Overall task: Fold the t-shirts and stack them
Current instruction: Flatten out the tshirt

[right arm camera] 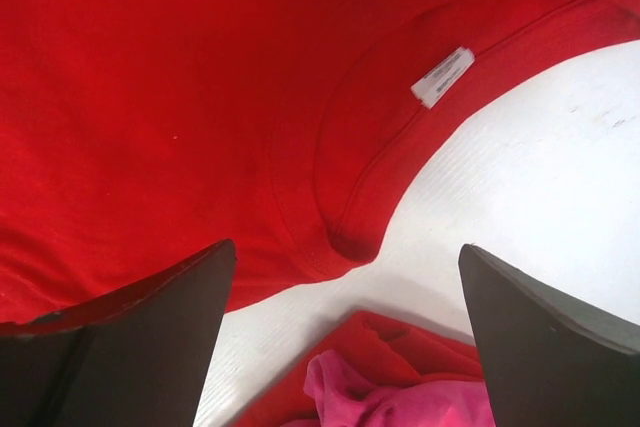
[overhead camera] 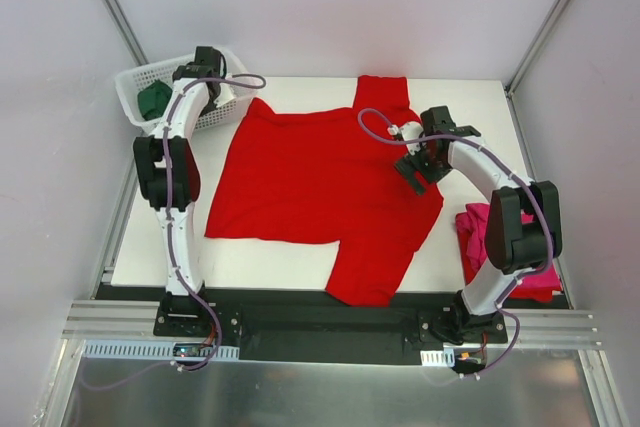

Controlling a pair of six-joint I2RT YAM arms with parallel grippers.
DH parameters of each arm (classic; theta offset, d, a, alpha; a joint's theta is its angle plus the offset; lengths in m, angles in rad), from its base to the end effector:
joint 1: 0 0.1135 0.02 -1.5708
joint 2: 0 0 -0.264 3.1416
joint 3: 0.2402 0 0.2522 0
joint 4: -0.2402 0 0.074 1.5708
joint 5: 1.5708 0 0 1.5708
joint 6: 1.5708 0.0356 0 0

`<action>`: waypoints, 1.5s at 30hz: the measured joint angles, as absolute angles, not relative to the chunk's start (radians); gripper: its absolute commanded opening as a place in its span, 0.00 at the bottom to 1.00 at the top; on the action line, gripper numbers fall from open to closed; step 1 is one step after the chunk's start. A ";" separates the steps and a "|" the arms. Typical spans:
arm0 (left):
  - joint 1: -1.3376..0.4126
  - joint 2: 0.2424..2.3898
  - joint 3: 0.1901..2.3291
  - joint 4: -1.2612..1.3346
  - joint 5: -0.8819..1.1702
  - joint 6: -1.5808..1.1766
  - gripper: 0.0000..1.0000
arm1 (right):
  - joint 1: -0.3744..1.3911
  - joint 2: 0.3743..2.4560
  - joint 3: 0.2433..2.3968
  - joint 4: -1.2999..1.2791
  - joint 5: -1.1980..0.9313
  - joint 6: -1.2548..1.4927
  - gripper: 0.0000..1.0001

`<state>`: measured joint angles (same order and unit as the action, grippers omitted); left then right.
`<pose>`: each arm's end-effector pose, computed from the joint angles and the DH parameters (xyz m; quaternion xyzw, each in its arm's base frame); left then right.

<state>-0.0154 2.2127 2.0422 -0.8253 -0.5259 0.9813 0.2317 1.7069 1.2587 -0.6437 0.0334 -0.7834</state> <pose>0.4869 0.0104 0.2546 0.3779 0.8486 0.3479 0.1267 0.3439 0.0799 0.2257 -0.4686 0.8508 -0.0802 0.2238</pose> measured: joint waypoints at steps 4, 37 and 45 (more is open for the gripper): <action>-0.013 2.333 2.248 -0.919 -0.662 0.994 0.00 | 0.232 1.702 1.234 -0.647 0.028 -0.789 0.96; -0.129 2.202 2.039 -1.286 -0.384 0.285 0.02 | 0.236 1.702 1.234 -0.678 -0.055 -0.795 0.96; -0.120 2.081 2.169 -1.333 -0.080 0.278 0.99 | 0.241 1.702 1.234 -0.679 -0.066 -0.793 0.96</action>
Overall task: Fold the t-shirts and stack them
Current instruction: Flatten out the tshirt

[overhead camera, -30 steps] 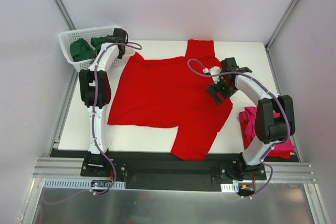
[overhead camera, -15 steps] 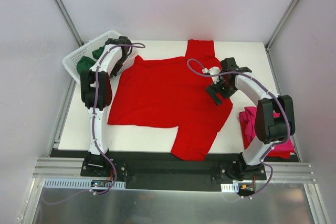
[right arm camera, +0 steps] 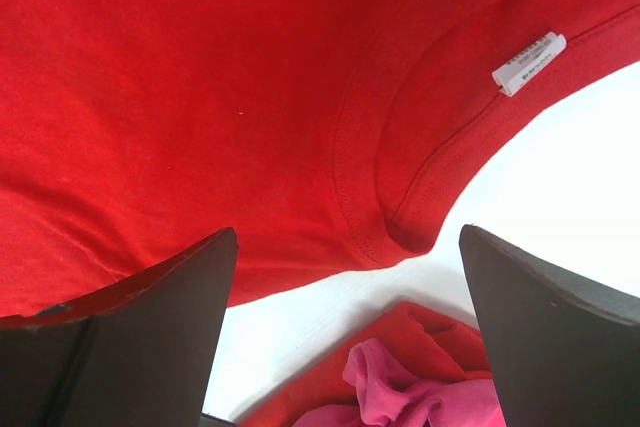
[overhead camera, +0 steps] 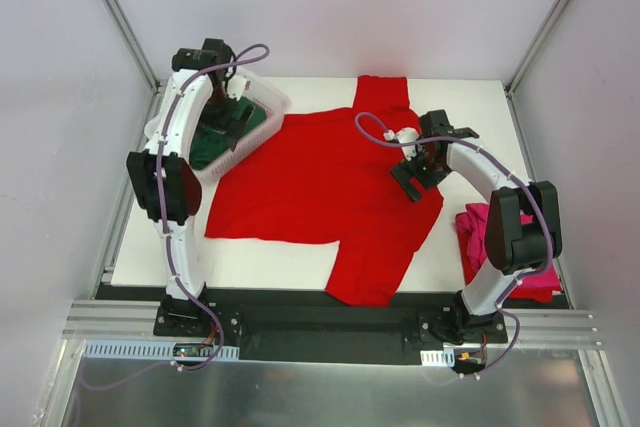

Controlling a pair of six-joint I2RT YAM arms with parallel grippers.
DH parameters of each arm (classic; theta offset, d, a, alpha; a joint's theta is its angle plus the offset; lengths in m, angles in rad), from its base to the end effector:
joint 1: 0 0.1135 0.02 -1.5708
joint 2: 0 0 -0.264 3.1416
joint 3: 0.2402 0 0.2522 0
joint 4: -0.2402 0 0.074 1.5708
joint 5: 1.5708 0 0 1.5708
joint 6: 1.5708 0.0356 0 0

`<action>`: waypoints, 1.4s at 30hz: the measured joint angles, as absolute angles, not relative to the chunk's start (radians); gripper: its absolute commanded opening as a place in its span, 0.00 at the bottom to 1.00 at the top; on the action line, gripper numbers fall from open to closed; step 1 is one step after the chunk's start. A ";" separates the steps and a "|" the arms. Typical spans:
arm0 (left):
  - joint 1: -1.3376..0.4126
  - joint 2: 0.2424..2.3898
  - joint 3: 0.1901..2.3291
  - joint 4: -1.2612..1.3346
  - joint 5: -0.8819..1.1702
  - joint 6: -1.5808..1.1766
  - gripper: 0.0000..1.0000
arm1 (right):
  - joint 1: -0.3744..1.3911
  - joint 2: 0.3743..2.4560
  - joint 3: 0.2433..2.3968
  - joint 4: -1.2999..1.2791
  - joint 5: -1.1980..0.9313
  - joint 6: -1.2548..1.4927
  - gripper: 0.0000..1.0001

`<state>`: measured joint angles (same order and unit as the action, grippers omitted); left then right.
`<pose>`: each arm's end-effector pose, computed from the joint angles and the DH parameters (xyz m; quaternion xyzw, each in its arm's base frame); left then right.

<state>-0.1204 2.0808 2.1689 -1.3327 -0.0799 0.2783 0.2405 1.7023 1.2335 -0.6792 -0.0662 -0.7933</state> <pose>0.4200 -0.0479 0.3215 0.1889 0.9677 0.0521 0.1586 0.3347 0.0845 0.2182 -0.4890 0.8461 -0.0261 0.2106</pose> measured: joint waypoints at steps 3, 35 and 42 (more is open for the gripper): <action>-0.100 2.076 2.193 -1.331 0.000 0.279 0.99 | 0.246 1.702 1.234 -0.683 -0.068 -0.793 0.96; 0.112 2.019 1.893 -0.988 -0.270 0.727 0.99 | 0.249 1.701 1.211 -0.716 -0.062 -0.798 0.96; 0.113 1.774 1.768 -0.970 -0.315 0.543 0.99 | 0.260 1.737 1.221 -0.717 -0.076 -0.797 0.96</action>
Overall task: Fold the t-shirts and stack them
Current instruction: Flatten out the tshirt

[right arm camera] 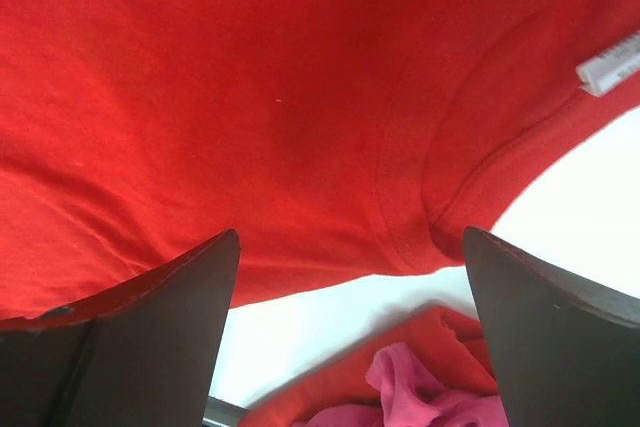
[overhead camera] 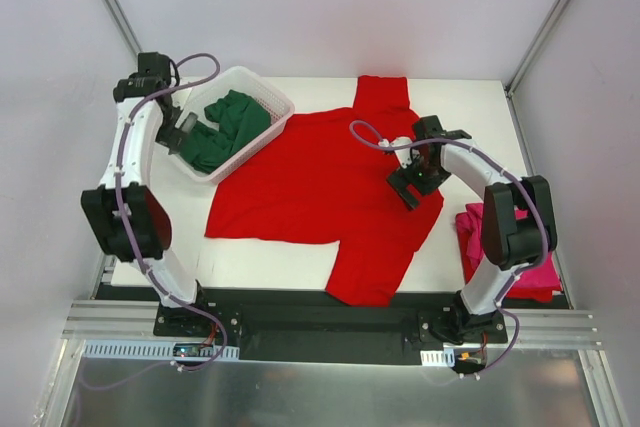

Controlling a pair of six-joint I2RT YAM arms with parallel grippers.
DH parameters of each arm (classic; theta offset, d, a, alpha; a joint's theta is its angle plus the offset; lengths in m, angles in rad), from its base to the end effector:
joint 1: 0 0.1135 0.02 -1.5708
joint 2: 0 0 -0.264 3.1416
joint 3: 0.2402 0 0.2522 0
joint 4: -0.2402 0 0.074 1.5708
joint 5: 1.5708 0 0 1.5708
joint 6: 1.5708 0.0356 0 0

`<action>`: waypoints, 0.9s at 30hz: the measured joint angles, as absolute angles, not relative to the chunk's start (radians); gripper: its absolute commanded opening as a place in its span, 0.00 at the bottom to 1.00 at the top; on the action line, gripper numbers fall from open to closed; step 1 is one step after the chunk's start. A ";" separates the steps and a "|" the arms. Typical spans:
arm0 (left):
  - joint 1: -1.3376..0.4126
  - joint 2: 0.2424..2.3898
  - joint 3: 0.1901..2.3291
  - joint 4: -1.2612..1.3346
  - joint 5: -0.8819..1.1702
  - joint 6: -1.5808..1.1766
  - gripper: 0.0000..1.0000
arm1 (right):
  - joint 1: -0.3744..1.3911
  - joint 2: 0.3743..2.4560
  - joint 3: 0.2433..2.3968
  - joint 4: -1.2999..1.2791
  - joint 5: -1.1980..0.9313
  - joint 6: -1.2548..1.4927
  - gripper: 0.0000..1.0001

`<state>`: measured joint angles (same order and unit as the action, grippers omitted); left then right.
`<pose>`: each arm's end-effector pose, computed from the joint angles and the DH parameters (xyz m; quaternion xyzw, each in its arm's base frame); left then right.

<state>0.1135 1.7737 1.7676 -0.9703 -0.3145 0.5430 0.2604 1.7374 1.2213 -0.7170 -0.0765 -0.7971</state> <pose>0.3752 0.0539 0.3412 0.1564 0.9324 0.2350 0.2255 0.3305 0.0909 0.2018 -0.5025 0.8473 -0.0082 0.1719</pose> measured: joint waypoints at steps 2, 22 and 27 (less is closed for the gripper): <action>0.113 1.695 1.689 -0.941 -0.288 0.570 0.99 | 0.269 1.739 1.221 -0.721 -0.080 -0.797 0.96; 0.152 1.462 1.231 -0.679 0.083 1.865 0.99 | 0.290 1.738 1.220 -0.743 -0.077 -0.797 0.96; 0.158 1.580 1.249 -0.650 0.123 1.935 0.99 | 0.292 1.729 1.204 -0.743 -0.055 -0.802 0.96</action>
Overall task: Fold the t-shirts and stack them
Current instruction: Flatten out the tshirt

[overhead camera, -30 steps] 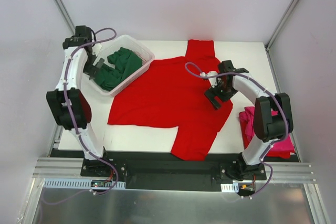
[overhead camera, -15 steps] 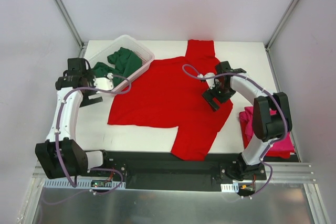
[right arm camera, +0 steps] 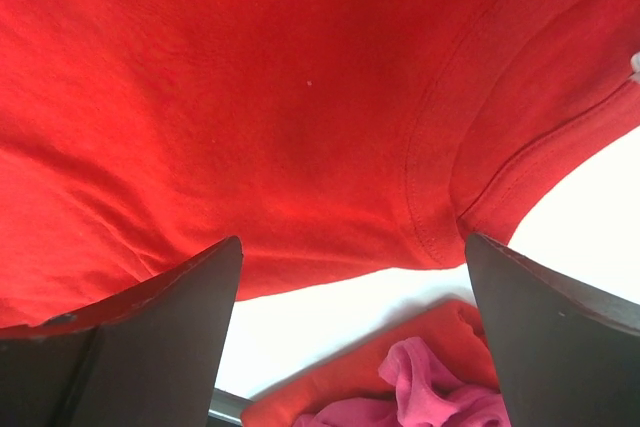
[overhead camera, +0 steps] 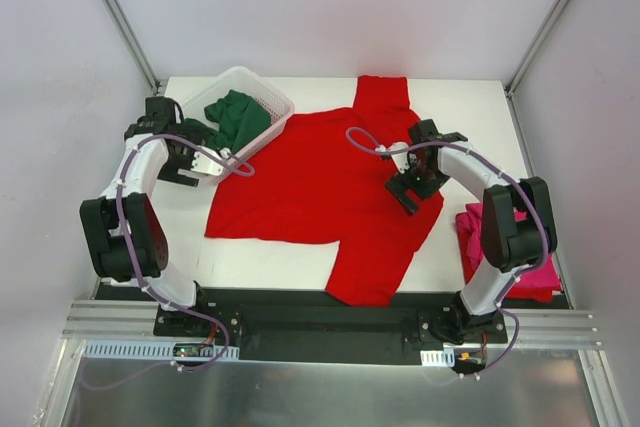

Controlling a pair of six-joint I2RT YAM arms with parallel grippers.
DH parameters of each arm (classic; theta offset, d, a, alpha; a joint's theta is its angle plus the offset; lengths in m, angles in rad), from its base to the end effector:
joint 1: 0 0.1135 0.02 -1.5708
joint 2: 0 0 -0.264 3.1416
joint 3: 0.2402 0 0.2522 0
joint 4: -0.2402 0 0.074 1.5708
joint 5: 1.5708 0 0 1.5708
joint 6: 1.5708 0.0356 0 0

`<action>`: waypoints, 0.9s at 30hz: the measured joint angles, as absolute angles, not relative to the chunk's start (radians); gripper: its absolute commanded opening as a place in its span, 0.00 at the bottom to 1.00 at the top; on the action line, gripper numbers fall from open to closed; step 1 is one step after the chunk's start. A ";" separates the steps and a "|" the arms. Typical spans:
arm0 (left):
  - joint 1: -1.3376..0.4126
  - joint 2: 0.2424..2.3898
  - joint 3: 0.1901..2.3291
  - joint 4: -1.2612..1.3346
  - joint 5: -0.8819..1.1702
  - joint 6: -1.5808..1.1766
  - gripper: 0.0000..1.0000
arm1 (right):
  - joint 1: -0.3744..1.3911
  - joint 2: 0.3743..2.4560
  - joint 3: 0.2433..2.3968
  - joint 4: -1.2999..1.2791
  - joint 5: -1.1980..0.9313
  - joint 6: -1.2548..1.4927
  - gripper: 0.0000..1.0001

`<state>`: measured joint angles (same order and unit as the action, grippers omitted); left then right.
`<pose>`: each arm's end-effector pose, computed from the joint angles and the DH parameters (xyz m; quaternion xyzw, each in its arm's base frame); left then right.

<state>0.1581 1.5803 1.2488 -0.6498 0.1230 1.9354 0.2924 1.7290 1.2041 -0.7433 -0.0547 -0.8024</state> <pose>0.3310 0.0483 0.2636 0.7526 0.5883 0.2216 0.1960 0.3215 0.0988 0.1988 -0.5178 0.8417 -0.0118 0.1526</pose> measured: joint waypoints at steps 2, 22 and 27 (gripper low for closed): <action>0.159 1.597 1.248 -0.650 0.130 1.950 0.99 | 0.292 1.728 1.197 -0.746 -0.045 -0.806 0.96; 0.139 1.763 1.333 -0.595 0.044 1.951 0.00 | 0.292 1.730 1.189 -0.746 -0.023 -0.826 0.96; 0.145 1.769 1.381 -0.628 0.044 1.845 0.00 | 0.292 1.732 1.189 -0.746 -0.023 -0.828 0.96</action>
<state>0.1452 1.7691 1.3808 -0.6285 0.0437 1.8446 0.2924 1.7317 1.1893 -0.7460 -0.0231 -0.8276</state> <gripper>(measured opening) 0.171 0.963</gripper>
